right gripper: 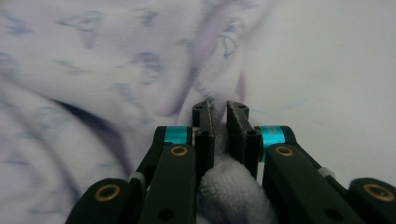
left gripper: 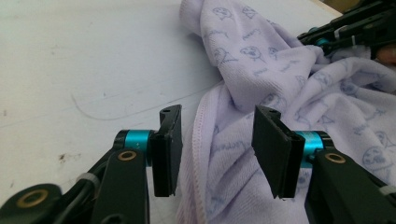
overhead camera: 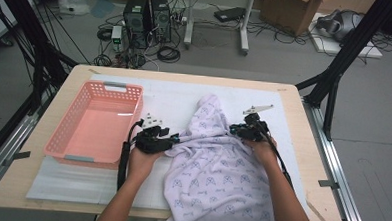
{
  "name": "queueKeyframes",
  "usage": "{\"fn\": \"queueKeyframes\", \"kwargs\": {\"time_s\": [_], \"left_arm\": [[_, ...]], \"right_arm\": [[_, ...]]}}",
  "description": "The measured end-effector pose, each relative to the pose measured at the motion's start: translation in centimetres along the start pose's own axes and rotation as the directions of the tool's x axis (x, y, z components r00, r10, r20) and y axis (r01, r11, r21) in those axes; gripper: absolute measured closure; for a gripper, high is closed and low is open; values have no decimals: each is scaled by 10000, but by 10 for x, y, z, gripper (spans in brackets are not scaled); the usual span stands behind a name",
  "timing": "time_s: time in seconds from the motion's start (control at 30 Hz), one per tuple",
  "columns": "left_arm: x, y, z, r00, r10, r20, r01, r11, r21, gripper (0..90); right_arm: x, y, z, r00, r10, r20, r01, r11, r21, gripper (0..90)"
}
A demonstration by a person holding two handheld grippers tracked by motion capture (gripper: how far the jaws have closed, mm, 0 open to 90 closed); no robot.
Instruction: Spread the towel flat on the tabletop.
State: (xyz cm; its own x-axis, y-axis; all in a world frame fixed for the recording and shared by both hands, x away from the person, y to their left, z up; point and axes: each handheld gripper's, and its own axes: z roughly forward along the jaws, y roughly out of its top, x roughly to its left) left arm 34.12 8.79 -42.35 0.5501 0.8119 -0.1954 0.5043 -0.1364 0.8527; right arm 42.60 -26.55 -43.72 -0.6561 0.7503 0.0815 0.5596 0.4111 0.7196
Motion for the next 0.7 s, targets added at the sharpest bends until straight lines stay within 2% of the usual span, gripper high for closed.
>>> {"fn": "queueKeyframes", "kwargs": {"time_s": [0.03, 0.07, 0.13, 0.17, 0.2, 0.27, 0.3, 0.33, 0.37, 0.4, 0.43, 0.47, 0.5, 0.57, 0.67, 0.7], "left_arm": [[-1, 1, 1, 10000, 0, -18, 0, 10000, 20, 526], [-2, 3, 3, 10000, 0, 13, 0, 10000, 9, 526], [-4, 7, 5, 9999, 83, 68, -83, 10000, 0, 520], [-4, 9, 7, 9999, 82, 108, -82, 10000, -50, 515], [-5, 11, 8, 9999, 99, 112, -98, 9999, -83, 513], [-4, 16, 11, 9999, 82, 102, -81, 9999, -127, 508], [-3, 18, 14, 10000, 41, 86, -40, 9999, -115, 508], [-2, 19, 16, 10000, 46, 69, -45, 9999, -118, 507], [-1, 20, 18, 10000, -24, 32, 25, 9996, -279, 507], [1, 20, 21, 9998, -178, 78, 181, 9989, -427, 508], [4, 21, 24, 9995, -313, 55, 315, 9988, -362, 508], [7, 22, 28, 9995, -305, -39, 304, 9994, -158, 506], [8, 23, 33, 9996, -274, -88, 274, 9996, -47, 507], [10, 27, 43, 9997, -230, -81, 231, 9997, 120, 506], [8, 35, 61, 9998, 208, 0, -208, 9987, 462, 497], [7, 37, 69, 9988, 478, 52, -480, 9974, 530, 495]], "right_arm": [[-3, -1, -6, 9981, -21, 623, 28, 9999, -104, 814], [-7, -1, -13, 9892, -138, 1456, 175, 9996, -236, 811], [-16, -2, -28, 9581, 38, 2866, 85, 9991, -417, 794], [-19, -2, -35, 9305, 26, 3663, 139, 9990, -424, 788], [-22, -3, -41, 8994, -21, 4370, 212, 9990, -388, 789], [-28, -6, -49, 8533, 47, 5214, 89, 9997, -236, 774], [-31, -9, -52, 8371, 175, 5468, -37, 9996, -263, 737], [-35, -13, -54, 8563, 668, 5122, -426, 9974, -588, 680], [-37, -14, -55, 8698, 883, 4854, -644, 9958, -657, 646], [-37, -16, -56, 8783, 987, 4677, -727, 9947, -733, 644], [-37, -19, -59, 8922, 1166, 4363, -821, 9919, -973, 644], [-37, -21, -61, 9012, 1353, 4118, -956, 9887, -1154, 628], [-37, -22, -63, 9065, 1531, 3935, -1120, 9857, -1255, 613], [-37, -24, -69, 9249, 1801, 3348, -1370, 9794, -1485, 599], [-35, -24, -78, 9326, 1792, 3133, -1305, 9767, -1703, 599], [-34, -25, -81, 9356, 1847, 3008, -1344, 9744, -1804, 599]]}}
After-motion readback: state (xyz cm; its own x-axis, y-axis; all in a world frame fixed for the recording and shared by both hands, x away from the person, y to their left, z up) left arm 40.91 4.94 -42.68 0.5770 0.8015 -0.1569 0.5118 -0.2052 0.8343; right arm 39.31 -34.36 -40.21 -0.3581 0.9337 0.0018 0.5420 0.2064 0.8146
